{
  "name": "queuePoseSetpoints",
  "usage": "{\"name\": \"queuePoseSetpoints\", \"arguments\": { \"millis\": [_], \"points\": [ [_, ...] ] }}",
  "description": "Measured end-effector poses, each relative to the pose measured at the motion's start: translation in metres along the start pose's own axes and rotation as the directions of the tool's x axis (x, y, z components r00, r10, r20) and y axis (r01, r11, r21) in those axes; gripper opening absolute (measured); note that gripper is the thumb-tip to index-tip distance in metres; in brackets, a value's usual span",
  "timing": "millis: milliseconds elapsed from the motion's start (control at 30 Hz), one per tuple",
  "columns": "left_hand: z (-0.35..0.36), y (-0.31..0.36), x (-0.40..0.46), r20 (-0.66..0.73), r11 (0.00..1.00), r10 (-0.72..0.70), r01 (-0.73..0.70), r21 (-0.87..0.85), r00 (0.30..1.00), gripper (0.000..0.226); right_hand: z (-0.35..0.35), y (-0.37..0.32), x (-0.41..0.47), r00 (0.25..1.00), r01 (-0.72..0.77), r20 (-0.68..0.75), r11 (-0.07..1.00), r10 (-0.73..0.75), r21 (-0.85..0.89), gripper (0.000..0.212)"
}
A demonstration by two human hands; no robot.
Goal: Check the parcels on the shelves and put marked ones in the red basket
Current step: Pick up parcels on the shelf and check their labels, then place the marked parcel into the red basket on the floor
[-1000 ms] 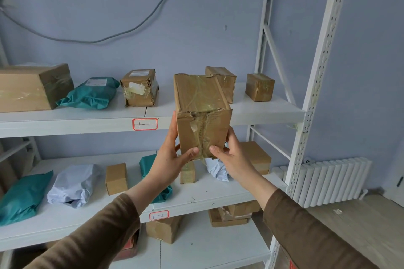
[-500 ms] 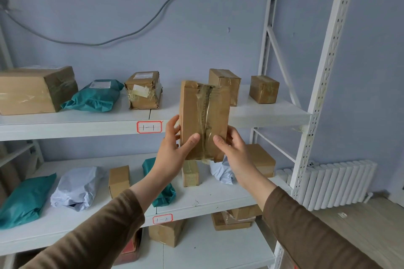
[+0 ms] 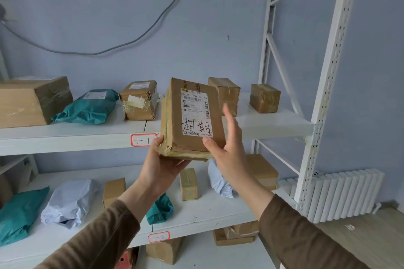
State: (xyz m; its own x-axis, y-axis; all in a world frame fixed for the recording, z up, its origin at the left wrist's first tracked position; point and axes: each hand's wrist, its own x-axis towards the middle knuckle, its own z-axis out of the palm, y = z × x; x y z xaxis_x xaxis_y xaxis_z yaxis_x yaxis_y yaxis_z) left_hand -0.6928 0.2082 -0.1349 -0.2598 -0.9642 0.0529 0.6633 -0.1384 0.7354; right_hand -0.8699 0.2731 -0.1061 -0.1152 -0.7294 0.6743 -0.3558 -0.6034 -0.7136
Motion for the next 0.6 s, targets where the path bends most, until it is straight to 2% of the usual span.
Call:
{"name": "queuePoseSetpoints", "arguments": {
  "millis": [67,100,167,233,300,400,467,533,600],
  "points": [
    [0.003,0.002,0.009,-0.027,1.000,0.021,-0.021,-0.016,0.999,0.049,-0.001,0.002,0.013,0.976,-0.217,0.015,0.960,0.218,0.178,0.102],
    [0.006,0.004,0.014,-0.029,0.999,0.027,-0.028,-0.020,0.999,0.048,-0.002,0.005,0.020,0.944,-0.329,0.063,0.908,0.324,0.258,0.105],
    [0.013,0.008,0.024,-0.051,0.999,0.041,-0.041,0.000,0.998,0.046,0.000,0.010,0.033,0.872,-0.490,0.188,0.803,0.452,0.340,0.092],
    [0.021,0.011,0.034,-0.071,0.995,0.080,-0.076,0.063,0.994,0.042,0.003,0.015,0.045,0.833,-0.553,0.263,0.742,0.486,0.379,0.068],
    [0.029,0.016,0.047,-0.095,0.983,0.122,-0.106,0.152,0.988,0.033,0.005,0.022,0.060,0.835,-0.550,0.261,0.711,0.485,0.438,0.055],
    [0.036,0.027,0.068,-0.172,0.938,0.210,-0.148,0.315,0.963,0.023,0.008,0.032,0.086,0.860,-0.501,0.179,0.720,0.479,0.480,0.048],
    [0.041,0.035,0.081,-0.143,0.922,0.213,-0.150,0.357,0.967,0.042,0.009,0.041,0.100,0.885,-0.457,0.149,0.759,0.442,0.464,0.046],
    [0.049,0.042,0.089,-0.047,0.900,0.191,-0.156,0.407,0.981,0.060,0.009,0.050,0.110,0.915,-0.400,0.129,0.811,0.383,0.426,0.045],
    [0.058,0.044,0.094,0.077,0.844,0.166,-0.182,0.504,0.983,0.063,0.007,0.058,0.116,0.938,-0.345,0.123,0.847,0.323,0.404,0.048]
  ]
}}
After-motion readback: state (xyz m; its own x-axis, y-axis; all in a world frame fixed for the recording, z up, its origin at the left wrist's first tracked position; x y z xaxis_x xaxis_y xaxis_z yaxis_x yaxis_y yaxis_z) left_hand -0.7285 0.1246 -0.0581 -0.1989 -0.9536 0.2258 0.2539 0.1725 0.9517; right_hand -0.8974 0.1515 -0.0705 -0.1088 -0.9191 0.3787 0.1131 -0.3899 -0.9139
